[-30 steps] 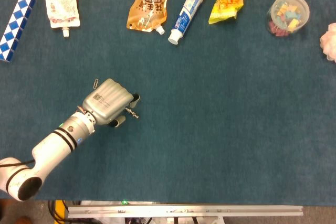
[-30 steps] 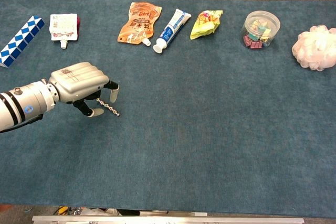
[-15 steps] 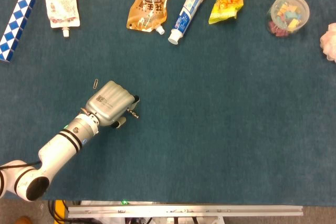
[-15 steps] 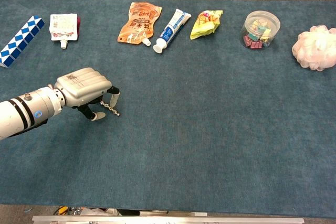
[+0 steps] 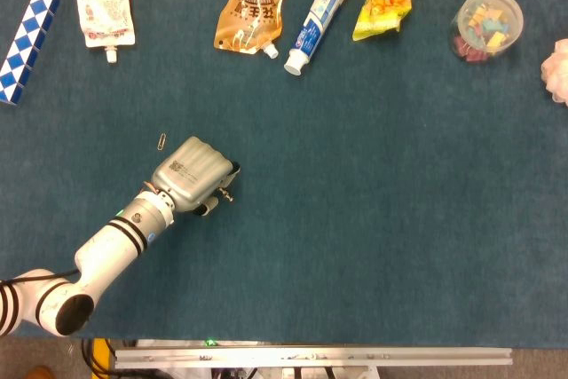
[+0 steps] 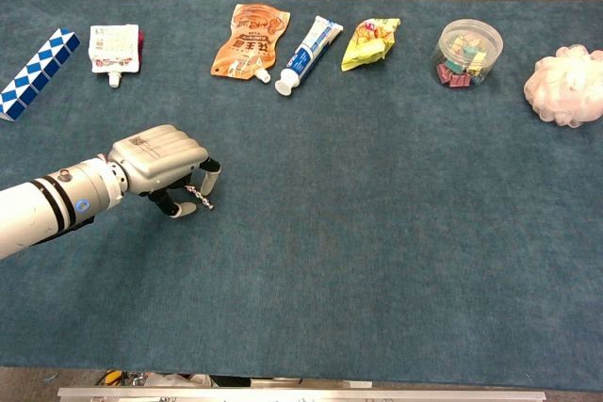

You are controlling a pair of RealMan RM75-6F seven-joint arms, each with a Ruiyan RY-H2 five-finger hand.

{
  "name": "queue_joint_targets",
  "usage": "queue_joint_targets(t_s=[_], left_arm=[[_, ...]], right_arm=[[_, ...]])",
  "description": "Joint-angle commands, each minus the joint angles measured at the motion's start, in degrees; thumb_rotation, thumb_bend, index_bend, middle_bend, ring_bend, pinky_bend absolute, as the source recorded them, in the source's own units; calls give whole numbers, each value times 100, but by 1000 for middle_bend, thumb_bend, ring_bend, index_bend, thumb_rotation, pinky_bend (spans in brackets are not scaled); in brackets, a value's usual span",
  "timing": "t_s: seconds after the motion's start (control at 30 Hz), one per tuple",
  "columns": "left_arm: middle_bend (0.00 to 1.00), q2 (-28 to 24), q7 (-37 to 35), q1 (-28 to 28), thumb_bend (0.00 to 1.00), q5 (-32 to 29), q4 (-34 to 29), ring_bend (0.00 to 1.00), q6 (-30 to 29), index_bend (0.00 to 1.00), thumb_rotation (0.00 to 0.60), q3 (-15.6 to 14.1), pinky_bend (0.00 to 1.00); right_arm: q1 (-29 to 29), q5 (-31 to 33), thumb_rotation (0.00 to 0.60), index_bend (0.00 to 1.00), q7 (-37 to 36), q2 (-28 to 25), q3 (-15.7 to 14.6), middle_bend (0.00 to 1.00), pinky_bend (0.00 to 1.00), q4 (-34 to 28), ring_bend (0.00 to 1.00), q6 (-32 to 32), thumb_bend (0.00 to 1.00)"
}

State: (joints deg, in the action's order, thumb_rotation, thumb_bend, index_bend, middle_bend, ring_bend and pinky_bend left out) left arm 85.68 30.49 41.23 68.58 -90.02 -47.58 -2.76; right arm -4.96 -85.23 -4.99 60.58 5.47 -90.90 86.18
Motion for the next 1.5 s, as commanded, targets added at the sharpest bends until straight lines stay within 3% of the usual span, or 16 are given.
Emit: queue_joint_targets(t_s=[0.03, 1.07, 1.5], left_arm=[[1000, 30, 25, 10, 300, -57, 38, 1000, 12, 469, 600, 5, 991], [1000, 142, -197, 42, 357, -197, 164, 1000, 23, 544, 600, 45, 1000], [1000, -518, -1119, 36, 356, -47, -386, 1000, -57, 544, 600, 407, 1000]], right_arm=[[4, 2, 600, 400, -6, 1, 3, 405, 303, 2, 330, 5, 289], [83, 15, 600, 400, -62, -17, 25, 407, 303, 25, 331, 84, 289], [85, -25, 600, 400, -95, -10, 39, 408, 303, 35, 332, 118, 289]])
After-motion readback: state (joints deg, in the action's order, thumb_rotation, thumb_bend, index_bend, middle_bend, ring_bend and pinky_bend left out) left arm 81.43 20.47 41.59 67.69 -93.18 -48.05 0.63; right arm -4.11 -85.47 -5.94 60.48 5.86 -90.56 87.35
